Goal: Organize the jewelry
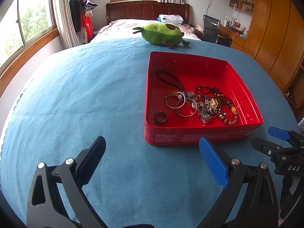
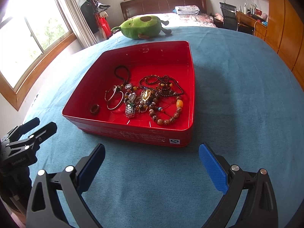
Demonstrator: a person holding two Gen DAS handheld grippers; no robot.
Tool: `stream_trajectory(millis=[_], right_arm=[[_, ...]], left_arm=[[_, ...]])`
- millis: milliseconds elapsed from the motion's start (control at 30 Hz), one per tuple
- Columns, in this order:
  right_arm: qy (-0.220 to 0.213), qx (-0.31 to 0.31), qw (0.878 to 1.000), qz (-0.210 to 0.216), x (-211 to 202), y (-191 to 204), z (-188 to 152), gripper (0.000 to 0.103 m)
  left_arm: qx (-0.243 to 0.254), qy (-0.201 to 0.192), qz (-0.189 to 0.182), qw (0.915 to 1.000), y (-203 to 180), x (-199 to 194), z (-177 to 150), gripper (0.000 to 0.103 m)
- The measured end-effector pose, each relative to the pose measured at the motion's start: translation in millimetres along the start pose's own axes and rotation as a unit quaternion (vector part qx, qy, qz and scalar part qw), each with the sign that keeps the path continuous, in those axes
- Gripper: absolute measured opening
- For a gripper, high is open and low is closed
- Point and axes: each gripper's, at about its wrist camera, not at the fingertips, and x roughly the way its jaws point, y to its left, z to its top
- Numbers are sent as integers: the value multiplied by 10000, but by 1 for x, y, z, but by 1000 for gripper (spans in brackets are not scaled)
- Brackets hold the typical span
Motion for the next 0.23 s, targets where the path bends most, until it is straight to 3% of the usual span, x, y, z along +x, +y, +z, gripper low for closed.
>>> stream_trajectory(millis=[233], right_arm=[[9,3,10000,-11,1,-1,0,99]], left_arm=[[-7,16,11,10000,0,1,1,98]])
